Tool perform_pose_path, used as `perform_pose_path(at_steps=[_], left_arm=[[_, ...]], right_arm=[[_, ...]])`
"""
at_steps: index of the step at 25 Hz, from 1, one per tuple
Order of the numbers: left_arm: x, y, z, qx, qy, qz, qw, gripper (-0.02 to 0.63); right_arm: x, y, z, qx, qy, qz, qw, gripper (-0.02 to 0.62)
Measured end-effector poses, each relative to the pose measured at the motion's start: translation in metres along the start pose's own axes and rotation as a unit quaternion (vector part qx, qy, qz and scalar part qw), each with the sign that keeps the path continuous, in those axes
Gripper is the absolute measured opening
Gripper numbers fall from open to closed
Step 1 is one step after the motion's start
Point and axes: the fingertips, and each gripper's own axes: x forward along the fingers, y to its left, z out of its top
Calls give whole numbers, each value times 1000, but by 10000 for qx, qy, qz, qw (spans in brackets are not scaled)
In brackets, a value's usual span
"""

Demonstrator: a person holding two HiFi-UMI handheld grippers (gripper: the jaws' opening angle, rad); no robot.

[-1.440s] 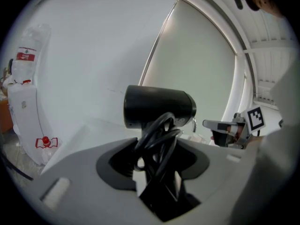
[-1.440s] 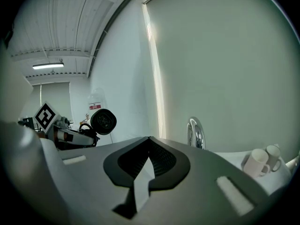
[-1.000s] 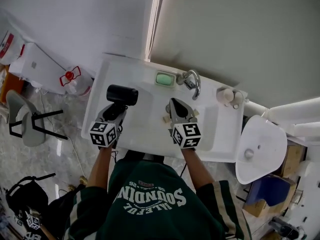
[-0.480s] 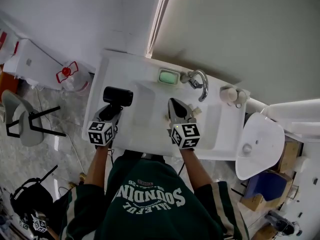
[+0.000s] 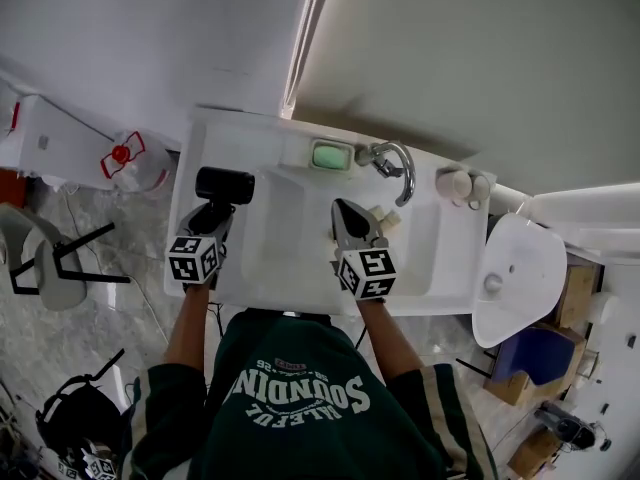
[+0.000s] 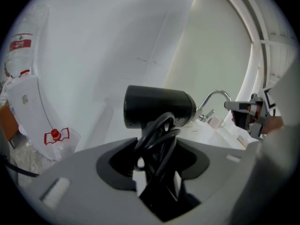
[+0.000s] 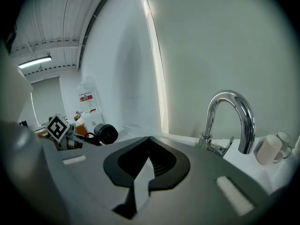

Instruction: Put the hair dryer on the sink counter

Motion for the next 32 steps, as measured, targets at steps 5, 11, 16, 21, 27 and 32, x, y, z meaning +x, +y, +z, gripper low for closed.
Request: perform_pose_path(at_steps=[5, 11, 16, 21, 27, 32], left_arm=[[19, 12, 11, 0, 27, -26, 10000, 249], [38, 30, 27, 0, 31, 32, 10000, 249], [58, 47, 29, 51, 160, 117, 9998, 250], [76, 57, 20, 51, 406, 217, 9989, 250], [91, 66, 7, 17, 664, 383, 9971, 250], [97, 68, -2, -91, 801, 505, 9955, 250]], right_arm=[[8, -3, -1, 14, 80, -77, 9999, 3], [10, -4, -1, 59, 144, -206, 9997, 2], [5, -9, -4, 114, 182, -373, 9991, 3], [-9, -16, -12, 190, 231, -590, 9978, 3], [-29, -26, -25, 296, 310, -848, 9955, 3], [-45, -29, -33, 361, 369, -981, 9938, 3]])
